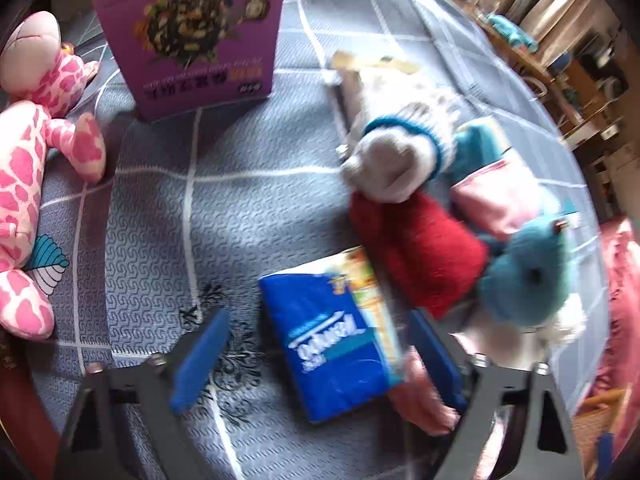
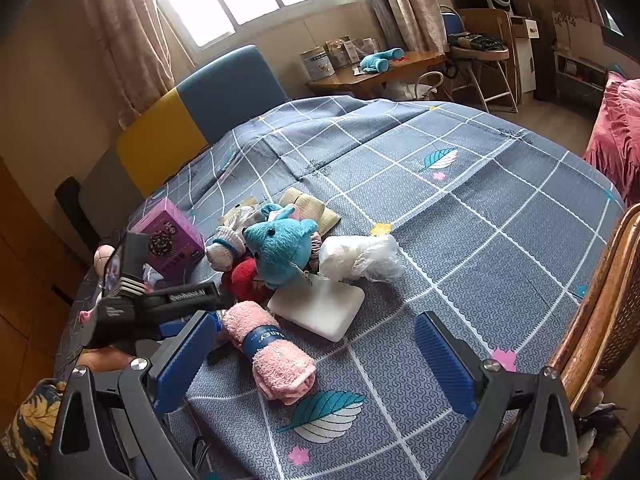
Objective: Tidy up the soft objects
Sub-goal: 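Grasp the blue Tempo tissue pack with the left gripper, then carry the tissue pack into the gold tray with the left gripper while the right gripper grasps the pink towel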
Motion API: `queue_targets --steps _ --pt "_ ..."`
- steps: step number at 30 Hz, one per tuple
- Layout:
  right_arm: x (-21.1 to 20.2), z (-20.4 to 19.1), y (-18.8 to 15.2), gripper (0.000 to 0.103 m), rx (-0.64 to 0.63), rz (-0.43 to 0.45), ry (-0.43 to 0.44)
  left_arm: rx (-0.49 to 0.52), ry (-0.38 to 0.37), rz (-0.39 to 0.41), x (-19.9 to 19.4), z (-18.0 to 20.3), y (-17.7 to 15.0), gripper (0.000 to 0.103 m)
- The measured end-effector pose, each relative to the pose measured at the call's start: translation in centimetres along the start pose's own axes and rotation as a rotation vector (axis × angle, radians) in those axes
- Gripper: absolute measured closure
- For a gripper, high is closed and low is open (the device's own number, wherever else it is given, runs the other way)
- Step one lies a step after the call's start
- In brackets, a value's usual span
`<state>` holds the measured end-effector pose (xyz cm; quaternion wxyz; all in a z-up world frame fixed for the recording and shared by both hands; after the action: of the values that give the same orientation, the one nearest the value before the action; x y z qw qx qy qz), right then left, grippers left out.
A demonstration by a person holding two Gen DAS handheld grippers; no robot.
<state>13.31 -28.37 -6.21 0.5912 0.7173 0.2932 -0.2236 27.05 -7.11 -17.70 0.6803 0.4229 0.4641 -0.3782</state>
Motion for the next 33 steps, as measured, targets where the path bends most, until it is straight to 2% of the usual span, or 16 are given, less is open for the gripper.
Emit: queue_targets --steps 1,2,3,6,8,10,12,14,18,22,26,31,33 --pt "0.1 0.0 0.0 0.001 0.001 -0.002 0.001 0.017 0.000 0.020 0.0 -0.1 -0.1 0.027" --pt "0.1 0.0 0.0 0.002 0.001 -0.004 0.004 0.034 0.008 0.042 -0.3 -0.2 -0.1 0.047" --pt "0.2 0.0 0.0 0.003 0.001 -0.006 0.006 0.047 0.006 0.064 -0.6 -0.4 -0.1 0.046" --pt "0.5 0.0 -0.2 0.009 -0.001 -0.028 0.011 0.027 -0.083 0.056 -1.4 -1.3 -0.2 0.046" --pt "0.6 -0.2 -0.3 0.011 -0.008 -0.034 0.016 0.049 -0.080 0.088 -2.1 -2.1 -0.4 0.047" --pt "0.9 -0.4 -0.4 0.014 -0.017 -0.053 0.015 0.060 -0.110 0.094 -2.9 -2.9 -1.0 0.047" --pt "1.0 -0.6 -0.5 0.016 -0.034 -0.064 0.009 0.083 -0.132 0.137 -4.3 -3.5 -1.6 0.046" --pt "1.3 -1.1 -0.8 0.020 -0.062 -0.089 0.013 0.113 -0.123 0.177 -5.7 -4.2 -2.4 0.046" --pt "2.4 -2.9 -1.4 0.027 -0.169 -0.171 0.028 0.156 -0.145 0.224 -8.0 -5.5 -4.2 0.046" --pt "4.7 -6.0 -2.3 0.028 -0.282 -0.288 0.097 0.161 -0.182 0.232 -9.7 -7.0 -6.0 0.046" --pt "7.7 -8.3 -2.5 0.028 -0.398 -0.359 0.091 0.140 -0.236 0.230 -11.6 -7.6 -7.1 0.046" --pt "12.1 -8.9 -4.0 0.029 -0.505 -0.484 0.060 0.110 -0.258 0.273 -13.9 -9.4 -7.1 0.046" --pt "13.3 -8.7 -4.7 0.056 -0.557 -0.508 0.012 0.077 -0.271 0.288 -15.0 -10.7 -7.0 0.046"
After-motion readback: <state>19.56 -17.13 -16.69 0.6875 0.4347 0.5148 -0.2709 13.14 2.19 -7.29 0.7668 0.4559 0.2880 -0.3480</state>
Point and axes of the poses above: each gripper's, at about its wrist camera, not at the fingertips, and x roughly the way its jaws point, z to its right, y to its top, the point moved 9 cm from there along x, roughly the way its jaws point, and after that the axes turned 15 degrees about -x, right-handed, at the moved point
